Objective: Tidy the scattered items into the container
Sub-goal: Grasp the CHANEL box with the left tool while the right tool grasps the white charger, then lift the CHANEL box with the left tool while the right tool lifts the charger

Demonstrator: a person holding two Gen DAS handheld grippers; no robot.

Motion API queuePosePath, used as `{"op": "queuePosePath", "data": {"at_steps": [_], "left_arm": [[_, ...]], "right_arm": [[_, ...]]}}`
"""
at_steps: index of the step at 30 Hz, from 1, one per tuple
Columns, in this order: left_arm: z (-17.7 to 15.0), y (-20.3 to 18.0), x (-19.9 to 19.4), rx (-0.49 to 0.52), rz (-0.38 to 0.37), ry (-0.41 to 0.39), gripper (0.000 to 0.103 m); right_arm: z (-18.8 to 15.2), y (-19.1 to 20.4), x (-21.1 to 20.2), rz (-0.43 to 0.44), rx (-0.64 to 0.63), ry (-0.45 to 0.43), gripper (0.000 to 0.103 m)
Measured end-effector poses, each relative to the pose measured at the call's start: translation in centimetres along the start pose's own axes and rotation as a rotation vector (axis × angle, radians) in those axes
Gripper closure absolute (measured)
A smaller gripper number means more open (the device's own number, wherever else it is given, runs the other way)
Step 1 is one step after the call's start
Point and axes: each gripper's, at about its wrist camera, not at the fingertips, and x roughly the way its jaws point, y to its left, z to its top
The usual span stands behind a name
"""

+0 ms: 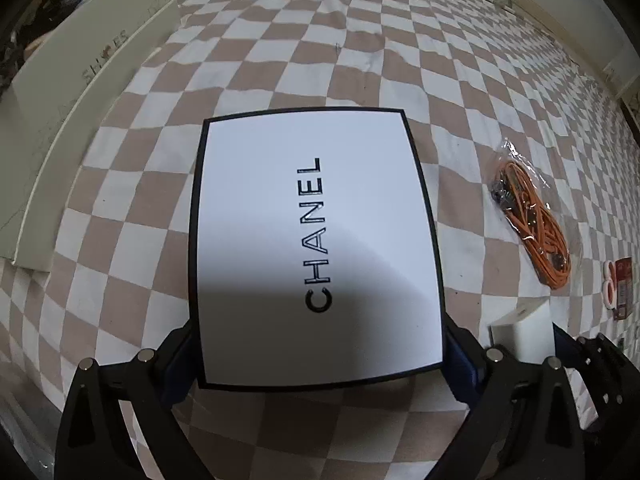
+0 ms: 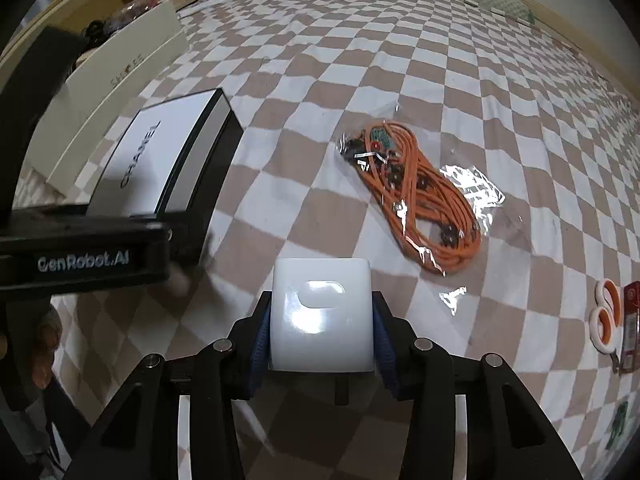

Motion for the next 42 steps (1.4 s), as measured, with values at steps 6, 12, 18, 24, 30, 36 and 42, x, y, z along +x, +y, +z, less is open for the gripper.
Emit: {"op": "queuePosePath", "data": {"at_steps": [6,12,18,24,30,36,42], "left_arm": [[-1.2,2.4,-0.5,-0.011,-0.006,0.006,0.004],[-1.9,6.1,-1.6,-0.039,-0.029,-0.015,0.005],[-2.4,9.6,-2.5,-0.062,-0.047,-0.031,0.005],[-2.8,13.2,-3.3,-0.086,-0.063,-0.035,0.005],[-2.8,17.0,-5.0,-0.083,-0.068,-0.062,0.005],[-3.3,22.7,-7.5,-0.074,-0.083,-0.101,0.005],[-3.8,28.3,-10.1,-0.064,-0.098,-0.14,0.005]], "right_arm": [[-1.7,-0.1,-0.4,-0.02,-0.031,0.021,0.057],[-3.4,0.1,-1.5,-0.009,-0.03,0.043,0.057],[-3.7,-0.2,-2.3,0.007,-0.007,0.037,0.057],[-3.4,-1.3,-3.6,0.01,0.044,0.014,0.057],[-3.0,-1.6,-5.4,0.018,0.07,-0.022,0.057],[-2.8,-2.0,-7.8,0.026,0.097,-0.06,0.057],[-2.9,-2.3,-11.0,0.055,0.141,-0.103,0.057]]}}
